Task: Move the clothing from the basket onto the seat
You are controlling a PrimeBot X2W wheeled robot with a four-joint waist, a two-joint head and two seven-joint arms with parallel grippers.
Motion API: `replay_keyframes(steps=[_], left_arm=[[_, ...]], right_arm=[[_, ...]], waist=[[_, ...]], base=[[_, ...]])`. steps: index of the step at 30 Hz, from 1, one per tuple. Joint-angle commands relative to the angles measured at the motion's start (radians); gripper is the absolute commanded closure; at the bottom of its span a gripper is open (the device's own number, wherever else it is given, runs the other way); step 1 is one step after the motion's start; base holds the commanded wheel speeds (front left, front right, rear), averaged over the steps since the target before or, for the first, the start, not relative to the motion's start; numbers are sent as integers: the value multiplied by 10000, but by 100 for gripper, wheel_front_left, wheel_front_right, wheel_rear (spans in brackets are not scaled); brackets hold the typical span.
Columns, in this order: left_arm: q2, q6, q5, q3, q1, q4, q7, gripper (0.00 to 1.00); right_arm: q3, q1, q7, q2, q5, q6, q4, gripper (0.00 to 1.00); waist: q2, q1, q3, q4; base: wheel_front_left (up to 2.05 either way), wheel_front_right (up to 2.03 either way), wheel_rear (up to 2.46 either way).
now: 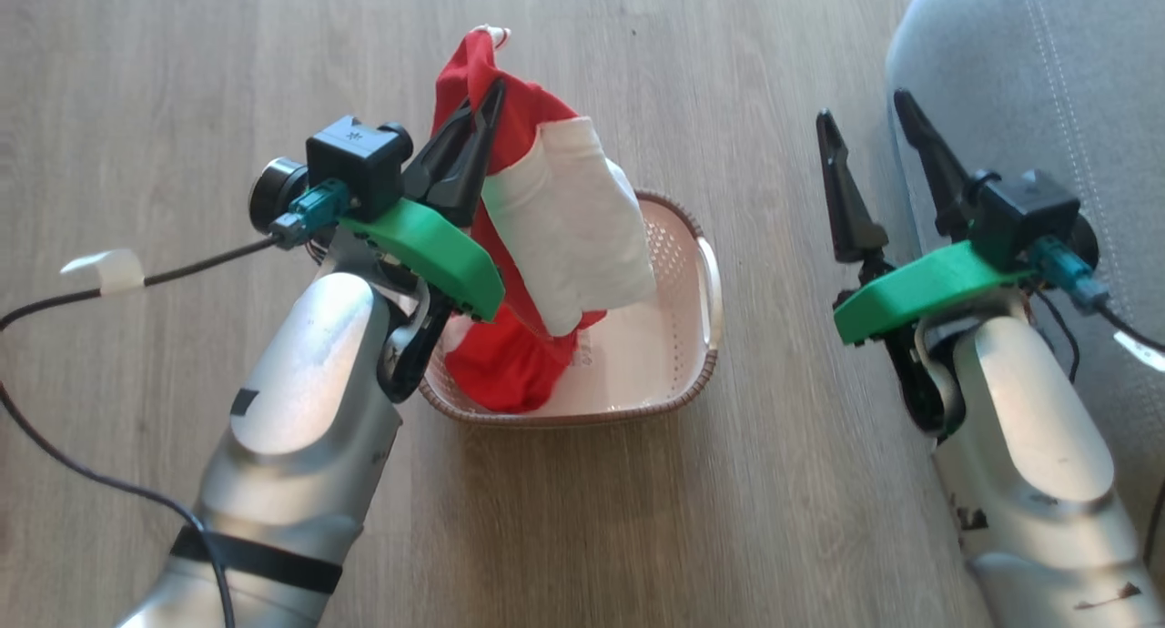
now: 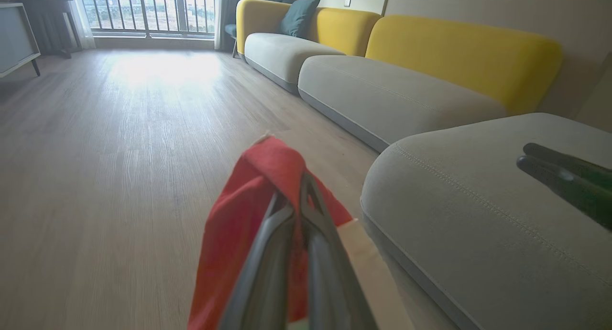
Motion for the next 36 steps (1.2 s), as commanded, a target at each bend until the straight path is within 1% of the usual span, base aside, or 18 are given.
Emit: replay_keyframes(steps=[1,11,22,36], left_arm=[[145,-13,57,301,-213,-526,-95,100],[145,-13,62,41,-402,-1867,-95,100],[145,-13,90,-184,-908,-3176,-95,100],[145,-10,68,-318,-1127,-3674,-95,100]], right_arm=[[157,14,-65,30,39,-2,-249,0],[136,405,-65,115,29,-2,-36,0],[179,526,-65,154,55,-2,9,0],[249,520,-65,146,60,-2,30,0]], waist=[[-1,1,-166,141],[-1,1,-679,400],[-1,1,-762,508],[-1,1,-683,455]], base=[[0,0,0],[0,0,0],[0,0,0],[0,0,0]])
